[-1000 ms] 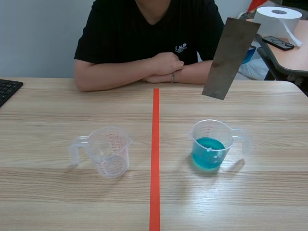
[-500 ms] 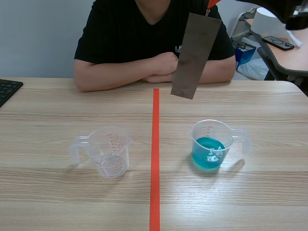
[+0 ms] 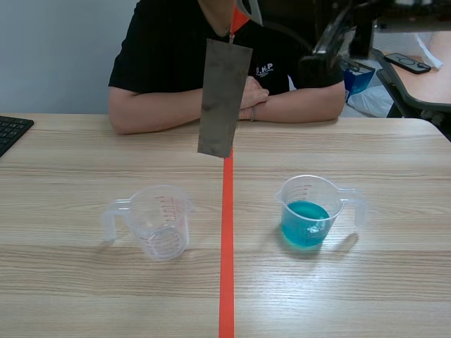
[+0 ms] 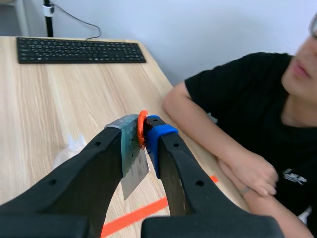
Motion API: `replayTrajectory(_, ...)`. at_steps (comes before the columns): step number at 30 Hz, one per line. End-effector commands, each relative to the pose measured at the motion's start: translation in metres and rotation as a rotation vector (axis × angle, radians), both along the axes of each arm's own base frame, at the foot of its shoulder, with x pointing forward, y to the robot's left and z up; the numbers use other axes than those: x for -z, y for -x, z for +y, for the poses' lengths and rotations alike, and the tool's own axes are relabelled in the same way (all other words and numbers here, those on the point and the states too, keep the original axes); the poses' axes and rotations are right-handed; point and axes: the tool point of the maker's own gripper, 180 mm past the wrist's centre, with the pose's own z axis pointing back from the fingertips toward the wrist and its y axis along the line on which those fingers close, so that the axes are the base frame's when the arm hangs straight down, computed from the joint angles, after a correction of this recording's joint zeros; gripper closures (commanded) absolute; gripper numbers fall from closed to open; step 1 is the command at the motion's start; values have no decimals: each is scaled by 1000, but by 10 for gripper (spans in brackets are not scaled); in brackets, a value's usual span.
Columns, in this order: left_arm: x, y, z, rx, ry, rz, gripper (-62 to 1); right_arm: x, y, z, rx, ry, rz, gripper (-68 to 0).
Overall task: Do the redox reaction experiment.
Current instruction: 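Put the plate into the left beaker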
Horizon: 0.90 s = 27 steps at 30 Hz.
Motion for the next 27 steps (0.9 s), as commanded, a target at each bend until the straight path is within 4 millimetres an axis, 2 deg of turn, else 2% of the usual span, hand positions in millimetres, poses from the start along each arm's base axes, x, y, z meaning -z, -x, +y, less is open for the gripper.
replayTrajectory(1,-2,0,-1,1,3,-8,-27,-10,-4,3,1,-20,-30,-7)
replayTrajectory(16,-2,0,-1,1,3,-8,-27,13,-11,46,-39,-10,26,-7)
replayTrajectory(27,-2,0,-1,1,3,-8,-27,29,-15,52,-35,6,77,-7)
